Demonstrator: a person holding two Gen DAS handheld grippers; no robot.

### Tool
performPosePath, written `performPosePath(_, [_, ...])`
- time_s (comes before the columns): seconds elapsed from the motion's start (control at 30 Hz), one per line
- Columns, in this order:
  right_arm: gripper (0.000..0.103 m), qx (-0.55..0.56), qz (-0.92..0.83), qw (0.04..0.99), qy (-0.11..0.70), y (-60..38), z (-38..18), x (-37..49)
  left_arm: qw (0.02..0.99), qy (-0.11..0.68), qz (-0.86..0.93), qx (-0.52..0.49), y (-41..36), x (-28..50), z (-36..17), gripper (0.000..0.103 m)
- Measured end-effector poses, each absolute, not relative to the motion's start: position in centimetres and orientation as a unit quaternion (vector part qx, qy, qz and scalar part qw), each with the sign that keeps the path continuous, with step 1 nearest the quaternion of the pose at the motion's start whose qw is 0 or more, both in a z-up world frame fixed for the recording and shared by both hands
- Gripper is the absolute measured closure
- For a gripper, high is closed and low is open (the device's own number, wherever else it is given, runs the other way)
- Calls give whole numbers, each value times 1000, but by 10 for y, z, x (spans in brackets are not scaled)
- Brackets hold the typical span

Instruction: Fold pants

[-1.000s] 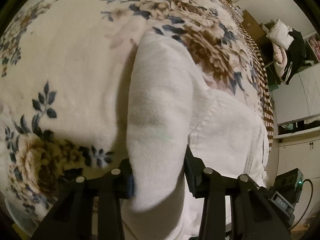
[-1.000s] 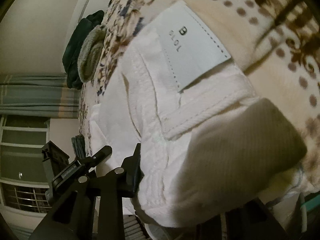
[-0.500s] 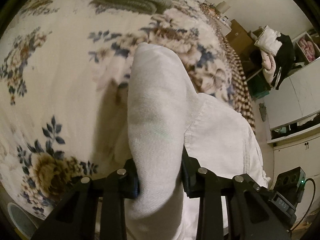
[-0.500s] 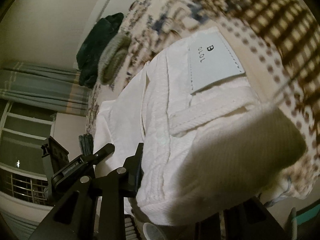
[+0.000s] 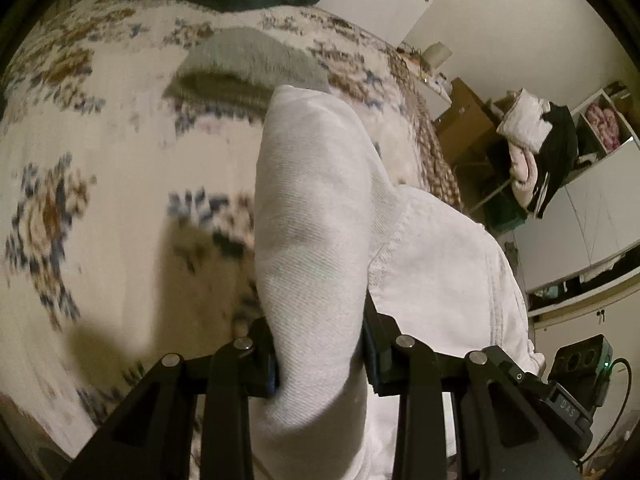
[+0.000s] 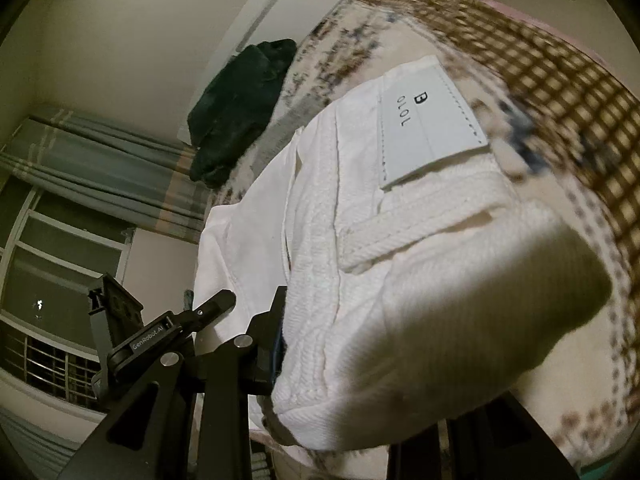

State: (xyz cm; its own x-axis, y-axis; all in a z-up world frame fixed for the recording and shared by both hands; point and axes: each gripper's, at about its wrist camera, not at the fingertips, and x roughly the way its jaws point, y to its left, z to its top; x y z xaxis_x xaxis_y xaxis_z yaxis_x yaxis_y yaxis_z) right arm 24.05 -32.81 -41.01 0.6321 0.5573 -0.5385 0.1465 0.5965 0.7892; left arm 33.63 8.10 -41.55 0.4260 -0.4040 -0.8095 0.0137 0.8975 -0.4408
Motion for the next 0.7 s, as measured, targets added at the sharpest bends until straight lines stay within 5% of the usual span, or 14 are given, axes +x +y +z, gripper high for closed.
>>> performPosePath(0.7, [73,417,168,809,379,-226,-405,625,835,494,-117,-213,209,664,-442,74])
